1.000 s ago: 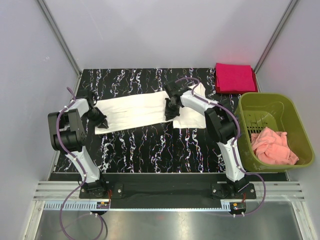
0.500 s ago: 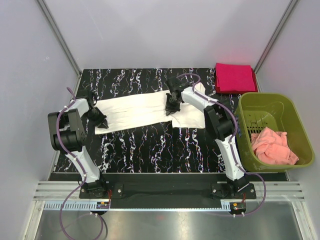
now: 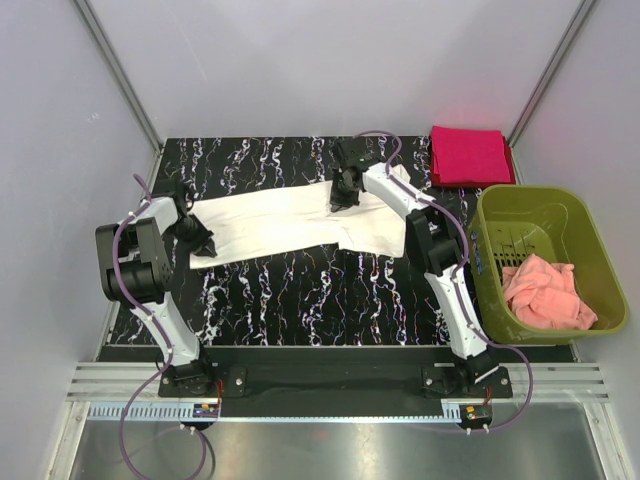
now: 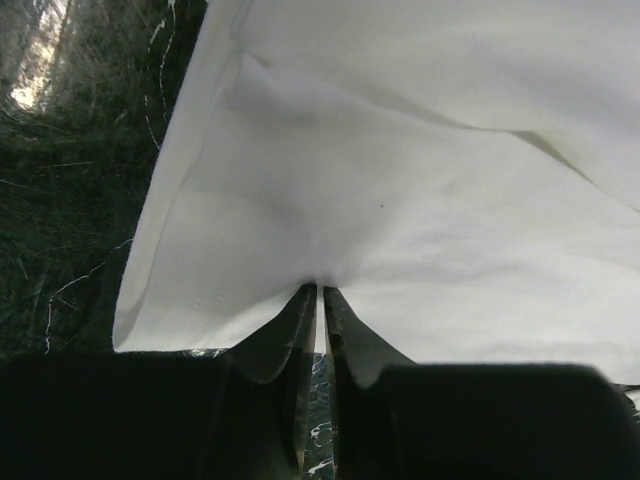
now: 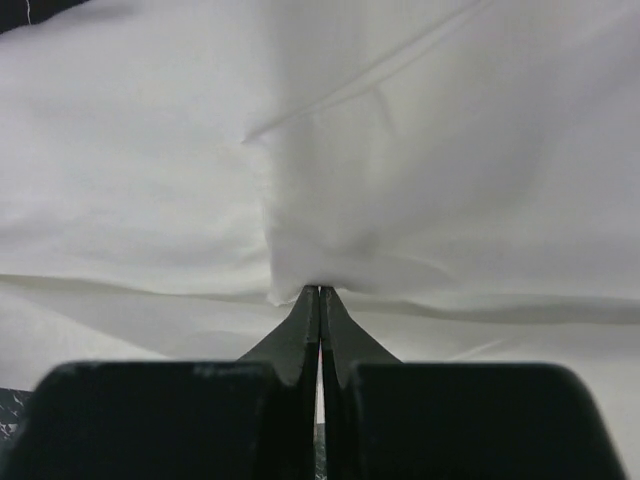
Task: Fold and stack the t-shirts
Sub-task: Fold the tshirt
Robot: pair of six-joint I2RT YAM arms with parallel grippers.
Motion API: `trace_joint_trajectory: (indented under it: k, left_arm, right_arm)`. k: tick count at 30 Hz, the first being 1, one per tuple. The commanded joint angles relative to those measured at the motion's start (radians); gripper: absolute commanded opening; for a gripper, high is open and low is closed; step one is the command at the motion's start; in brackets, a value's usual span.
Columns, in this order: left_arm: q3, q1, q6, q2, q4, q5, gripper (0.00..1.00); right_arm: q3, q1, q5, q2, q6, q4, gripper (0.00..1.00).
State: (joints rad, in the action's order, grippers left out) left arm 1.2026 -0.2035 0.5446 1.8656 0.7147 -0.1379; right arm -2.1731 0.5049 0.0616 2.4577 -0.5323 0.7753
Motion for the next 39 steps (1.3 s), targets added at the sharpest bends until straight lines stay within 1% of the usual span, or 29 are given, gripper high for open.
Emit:
trace_joint_trajectory:
  k: [1, 4, 7, 10, 12, 14, 16, 17, 18, 20, 21, 22, 23, 24, 26, 28, 30, 31, 32, 34, 36, 39]
  left_arm:
    - [-0.017, -0.01, -0.049, 0.001, -0.014, 0.104, 0.15]
    - [0.001, -0.008, -0.055, -0.054, -0.003, 0.093, 0.16]
    - [0.018, 0.003, -0.035, -0.104, -0.023, 0.046, 0.19]
    - [0.055, 0.024, -0.011, -0.109, -0.05, 0.0, 0.2]
    - [0.077, 0.036, 0.0, -0.099, -0.073, -0.044, 0.21]
    - [0.094, 0.045, 0.003, -0.08, -0.099, -0.106, 0.23]
    - [0.088, 0.067, 0.0, -0.079, -0.132, -0.141, 0.3]
    - [0.083, 0.091, -0.002, -0.082, -0.167, -0.169, 0.32]
    - [0.068, 0.107, -0.002, -0.083, -0.19, -0.187, 0.34]
    - [0.051, 0.137, 0.014, -0.077, -0.265, -0.256, 0.36]
    - [0.042, 0.172, 0.024, -0.074, -0.294, -0.281, 0.36]
    - [0.028, 0.19, 0.047, -0.063, -0.317, -0.301, 0.36]
    - [0.025, 0.199, 0.058, -0.057, -0.346, -0.316, 0.36]
    - [0.028, 0.246, 0.066, -0.052, -0.354, -0.319, 0.36]
    - [0.034, 0.292, 0.074, -0.034, -0.359, -0.324, 0.35]
    - [0.041, 0.314, 0.072, -0.026, -0.359, -0.327, 0.35]
    - [0.046, 0.331, 0.069, -0.023, -0.351, -0.335, 0.34]
    - [0.049, 0.335, 0.063, -0.023, -0.344, -0.336, 0.34]
    - [0.049, 0.343, 0.058, -0.023, -0.333, -0.336, 0.34]
    - [0.048, 0.351, 0.051, -0.025, -0.321, -0.341, 0.34]
    - [0.045, 0.36, 0.046, -0.026, -0.314, -0.342, 0.34]
    - [0.041, 0.372, 0.041, -0.034, -0.301, -0.344, 0.34]
  right_arm:
    - [-0.071, -0.032, -0.037, 0.012, 0.055, 0.038, 0.0]
    - [-0.051, -0.028, 0.024, -0.043, 0.068, 0.036, 0.0]
    - [0.018, -0.003, 0.058, -0.124, 0.048, 0.001, 0.0]
    - [0.042, 0.009, 0.127, -0.14, 0.016, 0.01, 0.06]
    - [0.051, 0.009, 0.132, -0.143, 0.003, 0.044, 0.14]
    - [0.084, -0.002, 0.121, -0.167, 0.029, 0.065, 0.22]
    - [0.159, -0.023, 0.11, -0.233, 0.054, 0.073, 0.3]
    - [0.192, -0.061, 0.115, -0.261, 0.058, 0.068, 0.33]
    - [0.267, -0.084, 0.119, -0.322, 0.06, 0.065, 0.41]
    - [0.346, -0.136, 0.156, -0.383, 0.067, 0.055, 0.47]
    - [0.425, -0.191, 0.168, -0.447, 0.071, 0.048, 0.49]
    - [0.462, -0.221, 0.19, -0.479, 0.087, 0.033, 0.54]
    - [0.495, -0.247, 0.201, -0.505, 0.101, 0.03, 0.57]
    - [0.543, -0.291, 0.21, -0.54, 0.141, 0.039, 0.57]
    - [0.611, -0.327, 0.198, -0.575, 0.17, 0.038, 0.58]
    - [0.654, -0.376, 0.198, -0.588, 0.19, 0.027, 0.56]
    - [0.717, -0.413, 0.207, -0.603, 0.183, 0.015, 0.53]
    - [0.74, -0.452, 0.222, -0.608, 0.178, -0.011, 0.51]
    - [0.783, -0.468, 0.239, -0.609, 0.172, -0.024, 0.46]
    - [0.815, -0.496, 0.3, -0.6, 0.164, -0.06, 0.41]
    - [0.829, -0.494, 0.342, -0.574, 0.169, -0.068, 0.34]
    - [0.86, -0.494, 0.392, -0.563, 0.135, -0.125, 0.31]
